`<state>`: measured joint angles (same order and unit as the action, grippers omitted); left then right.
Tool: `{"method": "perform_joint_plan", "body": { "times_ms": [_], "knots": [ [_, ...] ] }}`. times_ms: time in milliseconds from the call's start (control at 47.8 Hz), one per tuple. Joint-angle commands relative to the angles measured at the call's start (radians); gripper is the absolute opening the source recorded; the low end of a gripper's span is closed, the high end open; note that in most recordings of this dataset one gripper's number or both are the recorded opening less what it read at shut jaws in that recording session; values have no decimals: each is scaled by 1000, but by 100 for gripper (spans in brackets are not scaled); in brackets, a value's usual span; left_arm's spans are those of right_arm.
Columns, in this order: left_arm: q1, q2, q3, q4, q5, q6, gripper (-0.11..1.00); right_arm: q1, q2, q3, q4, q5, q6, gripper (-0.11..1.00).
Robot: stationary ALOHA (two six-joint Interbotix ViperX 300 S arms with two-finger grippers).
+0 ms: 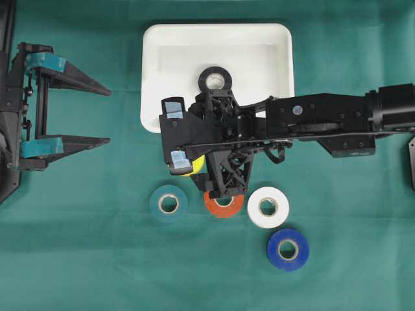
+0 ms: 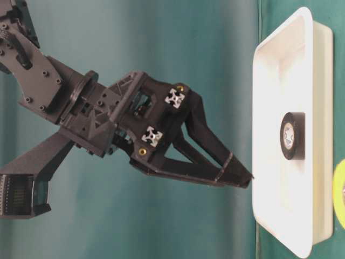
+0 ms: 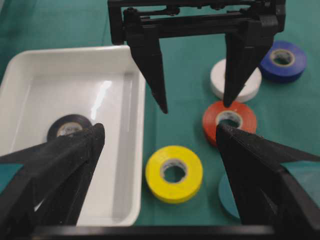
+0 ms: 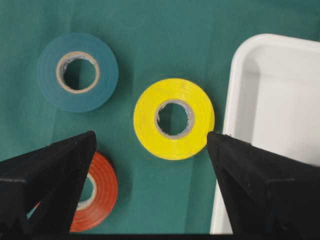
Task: Pick up the tape from a random location and place it into the white case.
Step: 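Lower the right gripper into the yellow roll and close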
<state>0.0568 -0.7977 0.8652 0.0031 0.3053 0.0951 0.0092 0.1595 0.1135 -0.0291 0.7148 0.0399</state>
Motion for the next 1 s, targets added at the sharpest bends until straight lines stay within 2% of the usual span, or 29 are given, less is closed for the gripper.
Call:
{"method": "perform_joint_plan", "body": {
  "times_ms": [0,983],
  "knots": [
    [-2,0,-14,0,-3,-2,97,0,-12,-28,-3,-5,3,91],
    [-2,0,-15,0,-3,-2,97,2,43,-28,-3,-28,5,91]
  ]
}}
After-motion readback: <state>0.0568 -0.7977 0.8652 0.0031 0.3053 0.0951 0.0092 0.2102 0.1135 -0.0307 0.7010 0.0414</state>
